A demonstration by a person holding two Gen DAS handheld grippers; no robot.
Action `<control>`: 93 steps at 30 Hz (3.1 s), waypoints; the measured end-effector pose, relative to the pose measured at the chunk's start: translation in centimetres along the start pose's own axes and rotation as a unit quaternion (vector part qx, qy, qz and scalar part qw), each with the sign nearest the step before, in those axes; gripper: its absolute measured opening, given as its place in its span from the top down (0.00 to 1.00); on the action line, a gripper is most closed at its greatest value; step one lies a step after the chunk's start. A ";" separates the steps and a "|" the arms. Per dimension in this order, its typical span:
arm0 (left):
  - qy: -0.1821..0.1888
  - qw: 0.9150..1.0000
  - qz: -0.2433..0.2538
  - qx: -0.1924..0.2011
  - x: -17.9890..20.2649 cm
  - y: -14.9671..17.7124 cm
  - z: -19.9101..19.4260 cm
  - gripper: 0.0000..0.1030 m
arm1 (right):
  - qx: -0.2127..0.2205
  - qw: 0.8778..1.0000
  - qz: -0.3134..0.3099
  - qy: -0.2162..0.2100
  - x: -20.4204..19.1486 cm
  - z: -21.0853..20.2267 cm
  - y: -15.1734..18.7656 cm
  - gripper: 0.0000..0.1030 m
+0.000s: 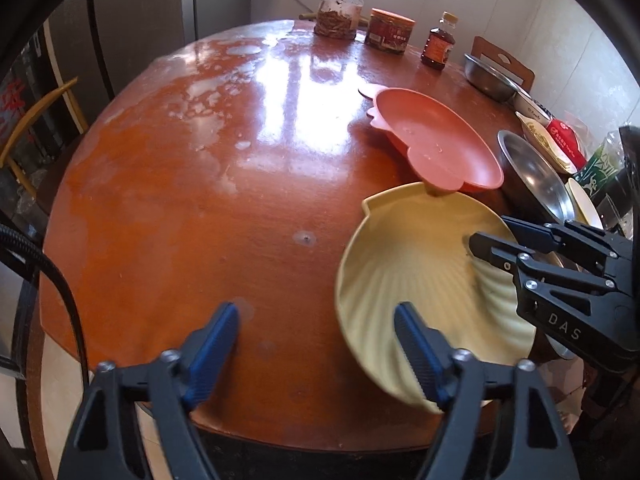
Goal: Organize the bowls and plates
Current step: 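Move the left tool to the yellow shell plate and grasp its rim, then lift the yellow shell plate with the left tool toward the pink bowl, then grasp the pink pig bowl rim with the left tool above the yellow plate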
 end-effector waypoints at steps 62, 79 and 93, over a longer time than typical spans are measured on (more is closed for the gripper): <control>0.043 0.997 -0.002 0.068 -1.3 -10.4 -2.7 0.76 | 0.020 0.976 0.199 -0.083 2.7 -1.8 -1.1 0.63; 0.061 0.997 0.010 -0.050 2.4 -15.3 8.6 0.67 | -0.002 0.965 0.256 -0.052 5.8 0.3 -0.5 0.45; 0.065 0.995 0.040 -0.066 1.8 -14.5 9.0 0.79 | 0.006 0.972 0.234 -0.021 5.8 2.1 -2.3 0.57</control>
Point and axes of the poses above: each gripper's, at about its wrist camera, not at the fingertips, and z roughly the way its jaws point, x to its right, y to its underside, the point moved 2 cm from there along z, roughly the way its jaws point, and after that the axes turned 13 degrees about y, right-handed, at the moved point
